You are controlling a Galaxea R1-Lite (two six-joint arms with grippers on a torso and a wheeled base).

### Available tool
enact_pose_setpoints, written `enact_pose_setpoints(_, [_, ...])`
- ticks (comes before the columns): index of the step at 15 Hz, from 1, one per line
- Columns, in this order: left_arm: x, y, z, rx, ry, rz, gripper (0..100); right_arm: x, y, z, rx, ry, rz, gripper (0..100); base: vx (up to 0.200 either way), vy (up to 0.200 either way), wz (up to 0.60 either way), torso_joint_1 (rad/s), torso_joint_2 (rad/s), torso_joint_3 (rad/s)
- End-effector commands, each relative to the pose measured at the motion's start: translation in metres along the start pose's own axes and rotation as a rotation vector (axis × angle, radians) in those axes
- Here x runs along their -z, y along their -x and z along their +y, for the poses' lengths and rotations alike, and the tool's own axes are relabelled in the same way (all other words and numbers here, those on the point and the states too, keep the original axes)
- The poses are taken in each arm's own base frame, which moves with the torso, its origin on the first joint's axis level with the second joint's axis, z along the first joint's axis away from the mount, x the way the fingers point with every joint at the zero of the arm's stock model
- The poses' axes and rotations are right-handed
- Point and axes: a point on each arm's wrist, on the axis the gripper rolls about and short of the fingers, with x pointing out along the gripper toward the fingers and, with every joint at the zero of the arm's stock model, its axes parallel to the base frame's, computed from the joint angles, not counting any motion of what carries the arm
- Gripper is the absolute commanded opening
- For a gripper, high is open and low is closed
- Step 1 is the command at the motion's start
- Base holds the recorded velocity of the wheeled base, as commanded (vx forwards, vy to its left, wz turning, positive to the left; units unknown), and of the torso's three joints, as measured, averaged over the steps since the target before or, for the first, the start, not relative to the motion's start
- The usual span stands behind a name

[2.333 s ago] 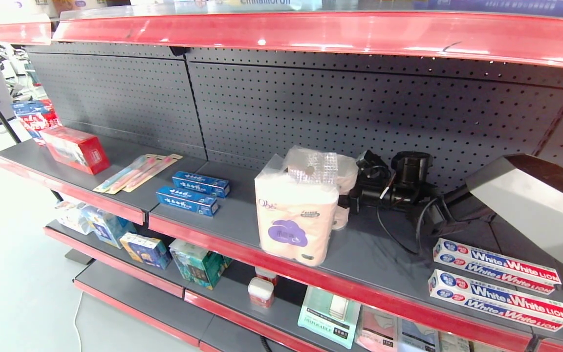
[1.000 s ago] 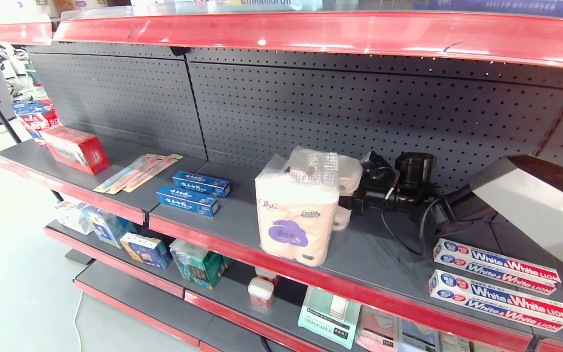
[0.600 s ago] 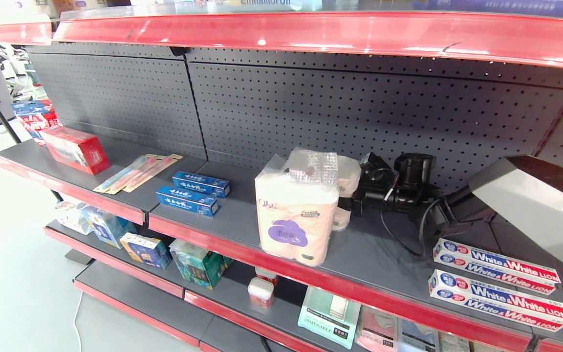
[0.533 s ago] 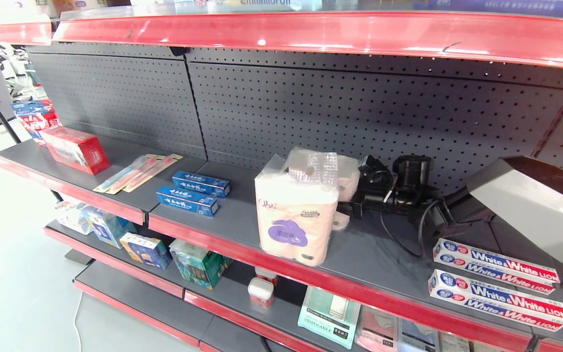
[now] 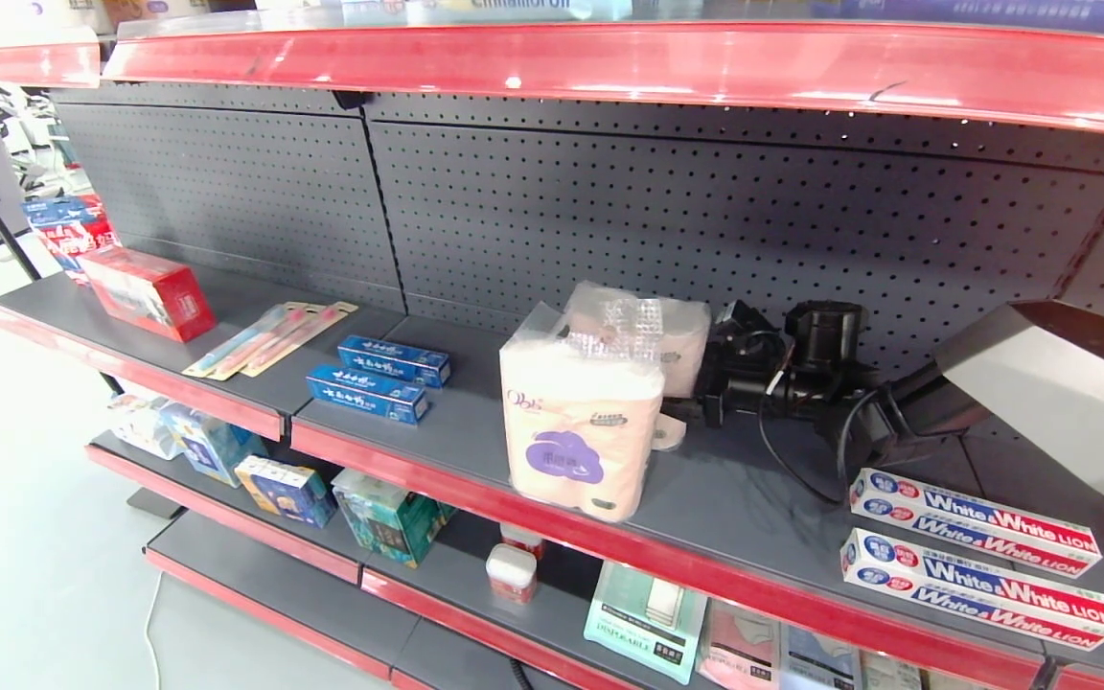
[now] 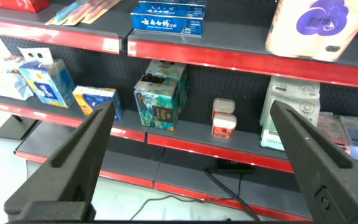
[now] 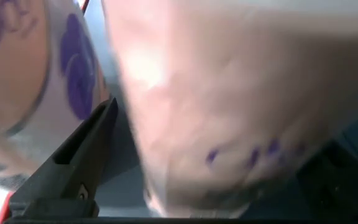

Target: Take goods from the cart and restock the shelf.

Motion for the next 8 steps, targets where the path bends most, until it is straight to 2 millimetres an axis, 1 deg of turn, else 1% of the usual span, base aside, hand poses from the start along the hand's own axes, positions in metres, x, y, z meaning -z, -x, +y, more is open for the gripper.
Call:
enact_pose_setpoints(1, [0.0,0.0,0.0,0.001,0.0,0.002,100,-0.009,0.014,0.002,0.015,-0.002,0.002,100,0.0,0.0,0.0,0.0,0.0,0.0])
enact_pose_setpoints(2, [0.0,0.0,0.0,-0.001,0.0,0.002,100,-0.012,0.023,0.005,0.025,-0.014,0.013,100,0.0,0.0,0.0,0.0,0.0,0.0])
enact_pose_setpoints(3, [0.0,0.0,0.0,0.001,0.0,0.002,100,-0.013,0.029,0.004,0.034,-0.019,0.018,100,0.0,0.0,0.0,0.0,0.0,0.0])
enact_pose_setpoints(4, [0.0,0.0,0.0,0.001,0.0,0.002,100,-0.014,0.04,0.004,0.051,-0.039,0.035,100,0.0,0.0,0.0,0.0,0.0,0.0])
enact_pose_setpoints(5, [0.0,0.0,0.0,0.001,0.0,0.001,100,-0.015,0.046,0.004,0.059,-0.05,0.043,100,0.0,0.0,0.0,0.0,0.0,0.0])
enact_pose_setpoints(6, [0.0,0.0,0.0,0.001,0.0,0.001,100,-0.016,0.058,0.007,0.071,-0.074,0.062,100,0.0,0.0,0.0,0.0,0.0,0.0])
enact_pose_setpoints(8, [0.0,0.0,0.0,0.001,0.0,0.002,100,-0.021,0.068,0.012,0.08,-0.088,0.071,100,0.0,0.0,0.0,0.0,0.0,0.0])
